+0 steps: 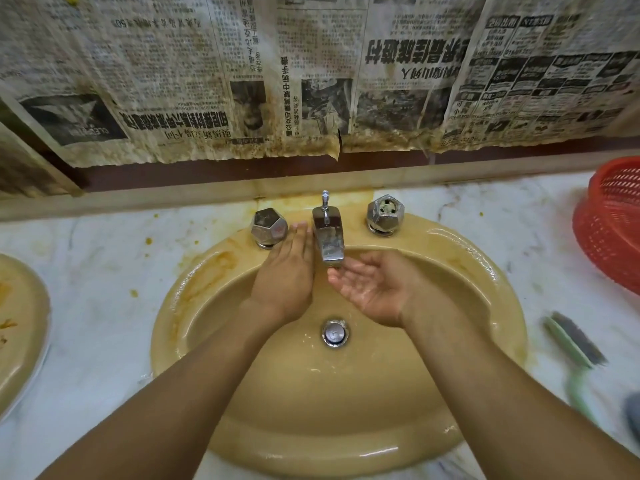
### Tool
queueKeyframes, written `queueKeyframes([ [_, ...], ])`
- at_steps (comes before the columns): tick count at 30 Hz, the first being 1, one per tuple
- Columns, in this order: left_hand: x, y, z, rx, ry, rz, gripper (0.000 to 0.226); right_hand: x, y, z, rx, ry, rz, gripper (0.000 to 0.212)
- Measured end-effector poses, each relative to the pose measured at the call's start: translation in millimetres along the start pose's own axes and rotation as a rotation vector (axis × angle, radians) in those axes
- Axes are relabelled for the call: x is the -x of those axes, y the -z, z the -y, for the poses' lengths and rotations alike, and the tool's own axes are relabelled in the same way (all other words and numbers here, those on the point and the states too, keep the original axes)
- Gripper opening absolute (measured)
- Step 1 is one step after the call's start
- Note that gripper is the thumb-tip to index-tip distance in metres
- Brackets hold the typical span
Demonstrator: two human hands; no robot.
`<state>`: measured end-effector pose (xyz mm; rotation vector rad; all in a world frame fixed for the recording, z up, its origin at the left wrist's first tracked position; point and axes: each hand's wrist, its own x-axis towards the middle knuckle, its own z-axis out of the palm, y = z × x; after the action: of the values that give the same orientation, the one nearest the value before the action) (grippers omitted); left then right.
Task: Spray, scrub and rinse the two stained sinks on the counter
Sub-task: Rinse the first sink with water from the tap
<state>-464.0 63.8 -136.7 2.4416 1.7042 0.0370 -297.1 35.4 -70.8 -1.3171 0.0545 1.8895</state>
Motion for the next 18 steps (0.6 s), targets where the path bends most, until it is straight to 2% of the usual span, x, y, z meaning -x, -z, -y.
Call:
queueKeyframes([
  [4,30.3,2.6,5.4,-0.122,-0.06,0.052,0.083,19.8,-22.7,31.2,0.427,0.399,-0.187,0.023],
  [6,23.9,6.1,6.4,-0.15,-0.063,0.055,0.084,26.8,-45.6,44.5,0.558,0.533,-0.179,0.024],
  [9,-3.4,12.4,-3.2,-0.058,-0.028,0.087,0.089,32.2,-75.2,56.9,0.798,0.496,0.036,0.032],
  [11,-11.6,10.8,-8.2,0.032,0.001,0.101,0.094,26.6,-75.7,63.2,0.903,0.473,0.024,0.04],
  [15,15.3,-1.3,11.5,0.017,-0.092,0.024,0.098,8.9,-36.1,54.8,0.785,0.573,-0.192,0.027],
  [17,32.3,-1.8,30.1,0.129,-0.11,-0.013,0.097,2.1,-11.0,33.5,0.673,0.509,-0.261,0.028],
  [18,37.7,-0.3,38.2,0.214,-0.099,-0.039,0.092,-0.5,-2.2,20.7,0.595,0.427,-0.238,0.031],
])
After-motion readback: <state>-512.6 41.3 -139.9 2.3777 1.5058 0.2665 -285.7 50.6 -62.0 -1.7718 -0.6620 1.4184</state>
